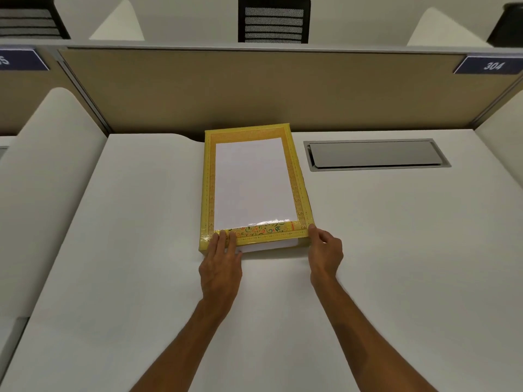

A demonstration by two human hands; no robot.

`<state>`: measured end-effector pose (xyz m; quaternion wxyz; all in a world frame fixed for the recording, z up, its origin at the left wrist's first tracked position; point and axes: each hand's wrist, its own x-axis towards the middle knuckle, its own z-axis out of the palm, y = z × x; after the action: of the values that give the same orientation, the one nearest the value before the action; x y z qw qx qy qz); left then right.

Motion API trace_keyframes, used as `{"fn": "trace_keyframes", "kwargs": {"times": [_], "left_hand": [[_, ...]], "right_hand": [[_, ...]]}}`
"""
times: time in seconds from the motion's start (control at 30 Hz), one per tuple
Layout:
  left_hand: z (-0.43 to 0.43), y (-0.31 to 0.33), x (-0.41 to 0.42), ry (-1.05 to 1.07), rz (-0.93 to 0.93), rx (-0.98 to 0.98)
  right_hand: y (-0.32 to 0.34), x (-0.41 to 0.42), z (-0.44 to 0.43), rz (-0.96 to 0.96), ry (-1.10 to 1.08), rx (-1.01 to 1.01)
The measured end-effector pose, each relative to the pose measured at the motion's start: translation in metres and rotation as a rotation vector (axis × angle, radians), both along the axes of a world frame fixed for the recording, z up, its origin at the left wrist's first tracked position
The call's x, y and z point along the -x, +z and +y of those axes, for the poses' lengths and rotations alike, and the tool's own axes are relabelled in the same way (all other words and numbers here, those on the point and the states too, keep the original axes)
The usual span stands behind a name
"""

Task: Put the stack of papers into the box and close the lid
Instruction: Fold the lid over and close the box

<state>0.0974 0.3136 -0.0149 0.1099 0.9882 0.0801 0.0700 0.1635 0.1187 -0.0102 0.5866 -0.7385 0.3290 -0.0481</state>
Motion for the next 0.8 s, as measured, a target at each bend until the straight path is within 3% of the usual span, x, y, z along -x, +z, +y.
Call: {"fn": "trace_keyframes", "kwargs": {"times": [0.17, 0.47, 0.6, 0.8], "left_hand": [[0.005, -0.002, 0.004, -0.055, -0.068, -0.003], [0.023, -0.008, -0.002, -0.048, -0.115, 0.199], [0.039, -0.007, -0.019, -0.062, -0.099, 0.238], [0.074, 0.004, -0.091, -0.024, 0.090, 0.342]], "right_hand": [[-0.009, -0.002, -0.002, 0.046, 0.118, 0.103], [-0.021, -0.006, -0.014, 0.112, 0.311, 0.383], [-0.015, -0.018, -0.013, -0.078, 0.364, 0.416], [-0.004, -0.090, -0.009, -0.226, 0.695, 0.665]]}}
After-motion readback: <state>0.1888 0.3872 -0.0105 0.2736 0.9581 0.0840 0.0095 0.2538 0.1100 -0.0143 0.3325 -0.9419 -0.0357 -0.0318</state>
